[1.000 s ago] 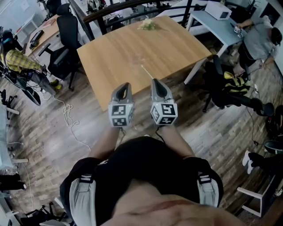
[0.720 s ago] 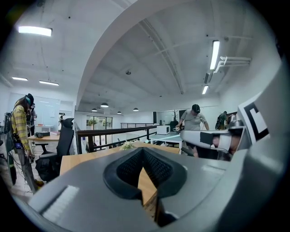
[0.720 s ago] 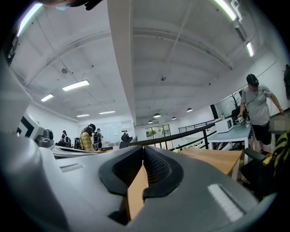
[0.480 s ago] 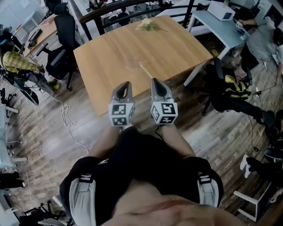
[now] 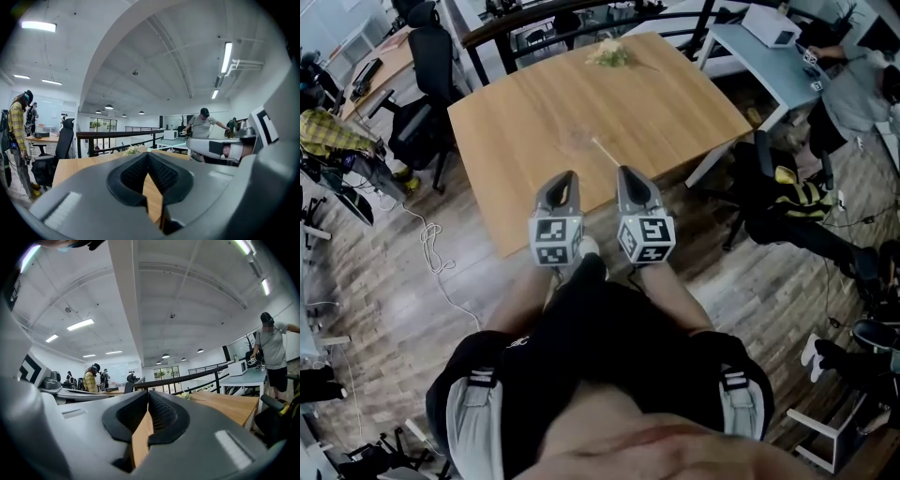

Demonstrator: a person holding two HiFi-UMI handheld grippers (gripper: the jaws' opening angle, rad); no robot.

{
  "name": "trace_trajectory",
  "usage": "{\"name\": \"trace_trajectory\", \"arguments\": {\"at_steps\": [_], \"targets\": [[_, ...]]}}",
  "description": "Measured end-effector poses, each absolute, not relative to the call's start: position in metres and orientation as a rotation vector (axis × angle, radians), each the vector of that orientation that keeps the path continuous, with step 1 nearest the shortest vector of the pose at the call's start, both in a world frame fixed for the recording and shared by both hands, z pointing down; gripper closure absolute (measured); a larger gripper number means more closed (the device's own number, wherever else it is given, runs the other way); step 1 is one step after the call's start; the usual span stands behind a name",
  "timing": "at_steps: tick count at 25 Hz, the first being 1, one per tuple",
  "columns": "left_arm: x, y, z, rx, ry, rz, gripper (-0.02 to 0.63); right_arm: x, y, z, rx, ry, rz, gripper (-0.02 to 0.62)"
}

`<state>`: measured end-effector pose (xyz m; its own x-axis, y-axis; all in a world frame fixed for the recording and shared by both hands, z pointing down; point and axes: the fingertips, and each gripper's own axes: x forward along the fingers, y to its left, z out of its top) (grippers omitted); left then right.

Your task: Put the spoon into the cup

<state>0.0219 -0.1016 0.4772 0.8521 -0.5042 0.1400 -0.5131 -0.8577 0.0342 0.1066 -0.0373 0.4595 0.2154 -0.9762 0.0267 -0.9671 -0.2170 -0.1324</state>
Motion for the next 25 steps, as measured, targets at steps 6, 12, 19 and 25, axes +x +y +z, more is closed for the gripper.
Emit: {"name": "trace_trajectory", "arguments": {"at_steps": [6,12,19,25], "targets": [[0.043,-0.131,0.481,2.94,-0.809,0.193,0.594,0.124,-0.069,0.461,-2.386,1.935,-0.14,0.589],[0.073,-0.168,0.484,2.919,-0.792,0.205,0.595,0.151,-0.108,0.464,-2.389,1.957,-0.154,0.589],[0.112,-0.217,0.48,2.914,-0.785,0.21,0.594,0.19,-0.16,0.462,-2.387,1.964,-0.18,0.589],[0.136,-0.268,0.483,2.888,-0.819,0.217,0.594,0.218,-0.212,0.466,-2.38,1.998,-0.203,0.589]]}}
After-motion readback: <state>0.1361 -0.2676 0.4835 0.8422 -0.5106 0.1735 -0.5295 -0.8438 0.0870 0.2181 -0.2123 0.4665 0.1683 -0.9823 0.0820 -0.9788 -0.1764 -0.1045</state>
